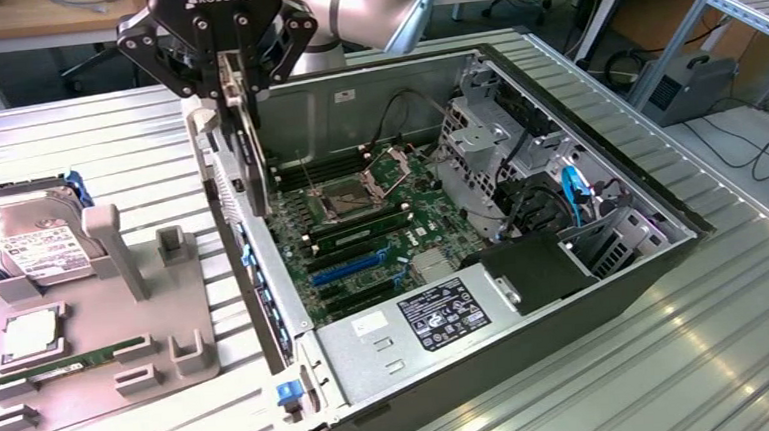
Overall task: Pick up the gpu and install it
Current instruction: 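Pick up the gpu and move the gpu toward the slot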
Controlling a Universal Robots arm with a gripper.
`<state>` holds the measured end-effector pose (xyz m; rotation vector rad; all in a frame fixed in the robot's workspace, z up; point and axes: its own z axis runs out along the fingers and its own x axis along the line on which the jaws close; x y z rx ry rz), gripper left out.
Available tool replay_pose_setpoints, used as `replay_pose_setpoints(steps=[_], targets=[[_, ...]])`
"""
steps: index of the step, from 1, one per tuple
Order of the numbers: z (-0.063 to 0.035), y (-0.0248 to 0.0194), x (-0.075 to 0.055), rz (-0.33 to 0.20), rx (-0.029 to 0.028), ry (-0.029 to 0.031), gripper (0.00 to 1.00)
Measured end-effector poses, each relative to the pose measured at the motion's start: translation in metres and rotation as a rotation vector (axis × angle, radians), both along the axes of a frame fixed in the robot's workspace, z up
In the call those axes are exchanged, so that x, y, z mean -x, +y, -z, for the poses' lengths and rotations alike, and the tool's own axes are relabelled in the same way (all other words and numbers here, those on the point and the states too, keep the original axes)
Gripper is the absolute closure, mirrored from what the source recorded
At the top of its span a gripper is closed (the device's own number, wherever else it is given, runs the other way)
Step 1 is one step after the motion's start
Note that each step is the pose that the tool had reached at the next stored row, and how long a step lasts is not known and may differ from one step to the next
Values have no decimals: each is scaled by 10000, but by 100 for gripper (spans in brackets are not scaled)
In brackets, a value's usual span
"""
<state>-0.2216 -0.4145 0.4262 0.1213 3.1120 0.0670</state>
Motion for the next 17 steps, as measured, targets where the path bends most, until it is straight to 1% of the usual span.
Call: replay_pose_setpoints(steps=[17], targets=[[0, 0, -114, 1, 0, 0, 73]])
